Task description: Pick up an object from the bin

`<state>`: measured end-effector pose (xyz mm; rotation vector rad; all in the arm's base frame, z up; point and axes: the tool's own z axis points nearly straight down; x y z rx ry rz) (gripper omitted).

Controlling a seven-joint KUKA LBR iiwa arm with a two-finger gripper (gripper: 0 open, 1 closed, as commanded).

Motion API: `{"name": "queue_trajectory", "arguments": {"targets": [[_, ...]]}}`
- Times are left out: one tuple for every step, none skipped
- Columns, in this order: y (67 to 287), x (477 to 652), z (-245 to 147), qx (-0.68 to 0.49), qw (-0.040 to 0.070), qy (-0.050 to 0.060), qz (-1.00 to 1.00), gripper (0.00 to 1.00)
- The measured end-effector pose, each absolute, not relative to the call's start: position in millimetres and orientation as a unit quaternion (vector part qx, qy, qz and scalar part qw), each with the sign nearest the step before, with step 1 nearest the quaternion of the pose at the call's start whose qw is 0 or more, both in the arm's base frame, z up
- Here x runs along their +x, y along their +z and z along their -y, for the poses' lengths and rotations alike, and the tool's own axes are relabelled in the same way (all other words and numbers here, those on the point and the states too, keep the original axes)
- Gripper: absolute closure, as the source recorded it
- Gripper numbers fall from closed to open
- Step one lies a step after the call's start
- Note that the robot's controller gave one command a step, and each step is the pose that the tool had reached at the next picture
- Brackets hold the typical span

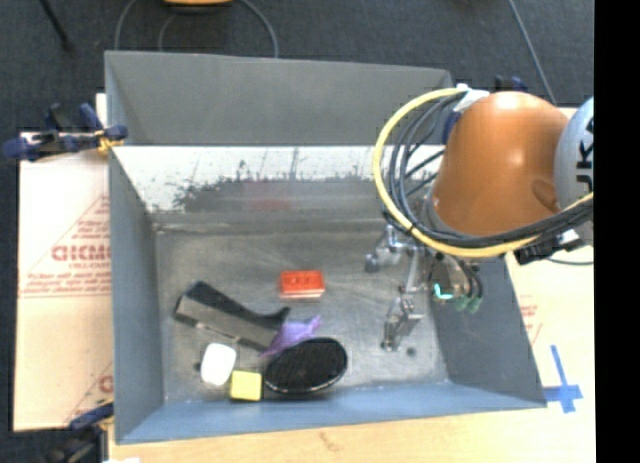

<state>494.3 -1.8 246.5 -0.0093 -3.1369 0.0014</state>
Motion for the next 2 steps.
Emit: {"name": "queue_trajectory", "arguments": {"targets": [[248,494.6,2,-0.003,0.001,0.000,1.000,0.00],[209,497.0,20,0.027,-0.005,0.001,1.000,0.00]]}}
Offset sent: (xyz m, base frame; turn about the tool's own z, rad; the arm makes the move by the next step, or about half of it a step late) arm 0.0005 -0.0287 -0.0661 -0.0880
